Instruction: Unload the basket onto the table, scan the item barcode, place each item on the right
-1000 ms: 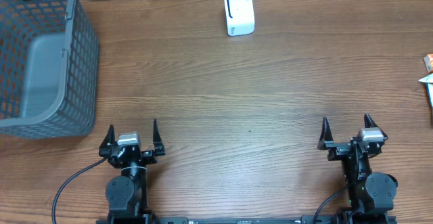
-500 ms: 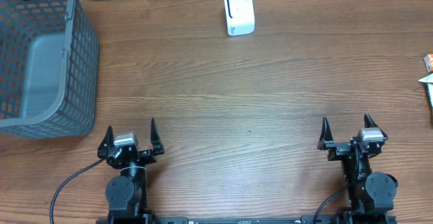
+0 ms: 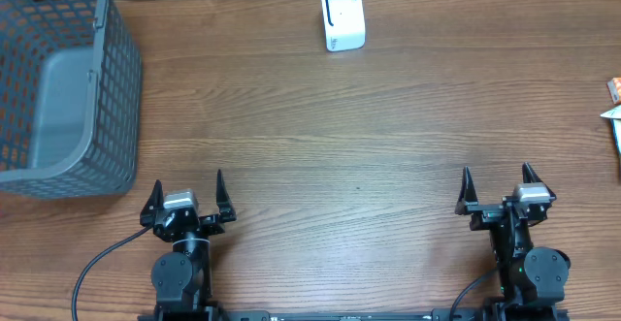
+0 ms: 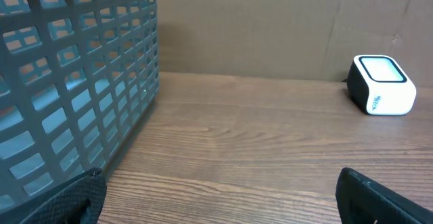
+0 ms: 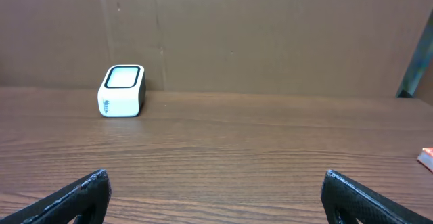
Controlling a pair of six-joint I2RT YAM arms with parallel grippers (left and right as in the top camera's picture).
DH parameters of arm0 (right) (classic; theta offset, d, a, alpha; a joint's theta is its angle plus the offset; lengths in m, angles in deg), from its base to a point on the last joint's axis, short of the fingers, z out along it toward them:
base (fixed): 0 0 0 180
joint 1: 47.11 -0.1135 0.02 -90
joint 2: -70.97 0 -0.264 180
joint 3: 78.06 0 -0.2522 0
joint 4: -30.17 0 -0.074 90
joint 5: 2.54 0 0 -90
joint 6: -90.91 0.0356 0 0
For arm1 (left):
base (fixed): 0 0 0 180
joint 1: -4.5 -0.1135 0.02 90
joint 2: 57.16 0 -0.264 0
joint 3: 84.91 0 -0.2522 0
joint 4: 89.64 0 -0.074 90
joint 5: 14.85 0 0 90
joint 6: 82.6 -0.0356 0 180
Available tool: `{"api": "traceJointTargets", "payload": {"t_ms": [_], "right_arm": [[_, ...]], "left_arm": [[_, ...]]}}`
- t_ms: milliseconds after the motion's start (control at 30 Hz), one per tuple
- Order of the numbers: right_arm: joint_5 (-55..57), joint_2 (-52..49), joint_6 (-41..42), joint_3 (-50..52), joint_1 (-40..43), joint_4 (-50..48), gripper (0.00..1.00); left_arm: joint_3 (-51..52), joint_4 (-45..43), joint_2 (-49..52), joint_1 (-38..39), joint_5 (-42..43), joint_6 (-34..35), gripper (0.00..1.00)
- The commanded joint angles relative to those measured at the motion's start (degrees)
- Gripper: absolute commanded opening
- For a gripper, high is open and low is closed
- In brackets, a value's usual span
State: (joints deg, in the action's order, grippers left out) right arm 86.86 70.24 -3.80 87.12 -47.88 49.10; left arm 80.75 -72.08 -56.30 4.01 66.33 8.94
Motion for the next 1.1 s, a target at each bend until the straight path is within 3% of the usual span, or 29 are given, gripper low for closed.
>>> {"api": "traceJointTargets", "payload": {"t_ms": [0,1067], "right_arm": [[0.52,0.57,-0.24,0.61,0.26,-0.33,1.0],[0.55,0.57,-0.24,0.61,0.26,-0.33,1.0]], "left_arm": [[0.31,-0.07,-0.66,-0.24,0.13,-0.26,1.0],[0.31,0.04,-0.68,-0.24,0.59,-1.33,1.0]]}}
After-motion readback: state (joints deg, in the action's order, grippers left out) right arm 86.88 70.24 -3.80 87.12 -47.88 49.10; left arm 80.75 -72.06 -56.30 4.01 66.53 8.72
